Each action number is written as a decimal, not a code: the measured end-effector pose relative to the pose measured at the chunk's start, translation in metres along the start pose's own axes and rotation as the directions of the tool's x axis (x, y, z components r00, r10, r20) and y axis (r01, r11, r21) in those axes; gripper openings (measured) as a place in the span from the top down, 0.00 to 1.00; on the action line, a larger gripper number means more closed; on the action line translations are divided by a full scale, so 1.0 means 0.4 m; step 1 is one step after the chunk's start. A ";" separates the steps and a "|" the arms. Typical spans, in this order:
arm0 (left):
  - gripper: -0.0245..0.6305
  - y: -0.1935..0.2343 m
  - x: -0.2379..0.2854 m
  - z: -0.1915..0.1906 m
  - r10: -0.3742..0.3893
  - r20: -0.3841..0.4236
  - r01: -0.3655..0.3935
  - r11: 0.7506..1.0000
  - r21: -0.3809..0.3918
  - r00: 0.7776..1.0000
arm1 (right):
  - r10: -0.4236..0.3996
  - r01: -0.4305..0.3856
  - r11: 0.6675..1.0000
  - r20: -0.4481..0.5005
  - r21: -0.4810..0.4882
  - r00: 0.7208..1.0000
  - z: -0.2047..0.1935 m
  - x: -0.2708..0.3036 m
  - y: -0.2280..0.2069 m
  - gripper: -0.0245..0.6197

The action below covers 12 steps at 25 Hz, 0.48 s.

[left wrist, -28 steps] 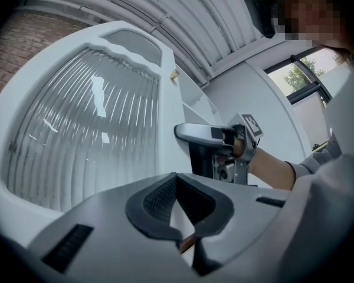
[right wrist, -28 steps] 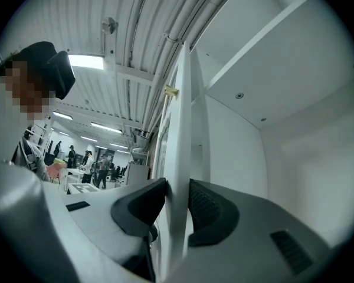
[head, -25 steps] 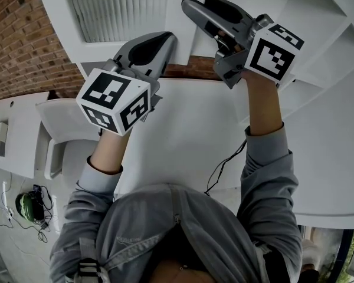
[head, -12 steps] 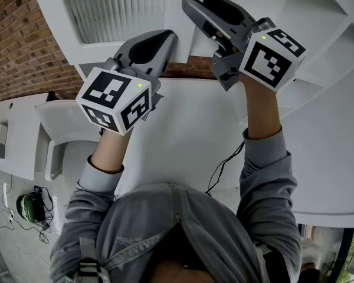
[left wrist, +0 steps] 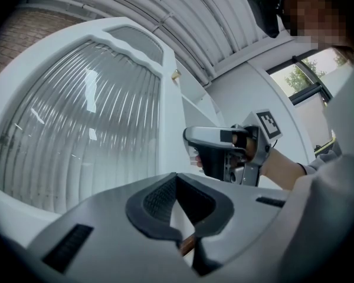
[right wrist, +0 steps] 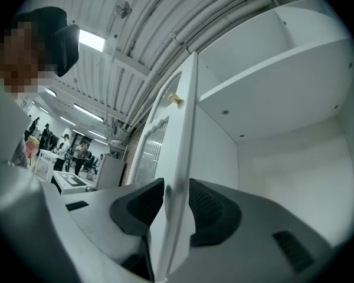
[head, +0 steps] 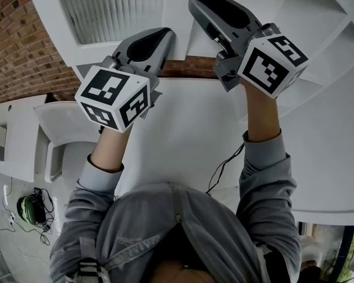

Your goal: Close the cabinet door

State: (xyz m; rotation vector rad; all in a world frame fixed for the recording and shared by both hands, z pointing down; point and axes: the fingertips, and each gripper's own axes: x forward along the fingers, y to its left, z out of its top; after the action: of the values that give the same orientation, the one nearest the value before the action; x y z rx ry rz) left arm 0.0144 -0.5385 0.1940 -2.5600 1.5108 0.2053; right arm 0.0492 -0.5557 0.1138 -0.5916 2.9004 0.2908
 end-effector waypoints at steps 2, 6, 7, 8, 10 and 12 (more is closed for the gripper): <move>0.96 0.004 0.003 -0.001 0.003 0.000 -0.003 1.000 -0.002 1.000 | -0.010 0.010 1.000 -0.002 0.001 1.000 -0.005 -0.001 -0.007 0.74; 0.96 0.011 0.008 0.000 0.006 0.000 -0.006 1.000 -0.006 1.000 | -0.029 0.029 1.000 -0.007 0.010 1.000 -0.014 -0.008 -0.019 0.74; 0.96 0.012 0.009 0.000 0.006 0.001 -0.006 1.000 -0.007 1.000 | -0.033 0.033 0.999 -0.008 0.009 0.999 -0.016 -0.009 -0.021 0.74; 0.96 0.014 0.009 0.000 0.006 0.001 -0.006 1.000 -0.007 1.000 | -0.038 0.038 0.999 -0.011 0.010 0.999 -0.018 -0.011 -0.023 0.74; 0.96 0.017 0.011 0.000 0.004 0.002 -0.004 1.000 -0.009 1.000 | -0.049 0.050 0.999 -0.022 0.011 0.999 -0.025 -0.013 -0.026 0.74; 0.96 0.017 0.011 0.000 0.004 0.003 -0.004 1.000 -0.010 1.000 | -0.057 0.057 0.998 -0.023 0.012 0.998 -0.030 -0.016 -0.027 0.74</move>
State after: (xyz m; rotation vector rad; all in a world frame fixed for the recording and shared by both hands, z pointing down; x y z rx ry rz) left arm 0.0105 -0.5458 0.1927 -2.5635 1.5173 0.2167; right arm 0.0578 -0.5657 0.1249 -0.6780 2.8988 0.2595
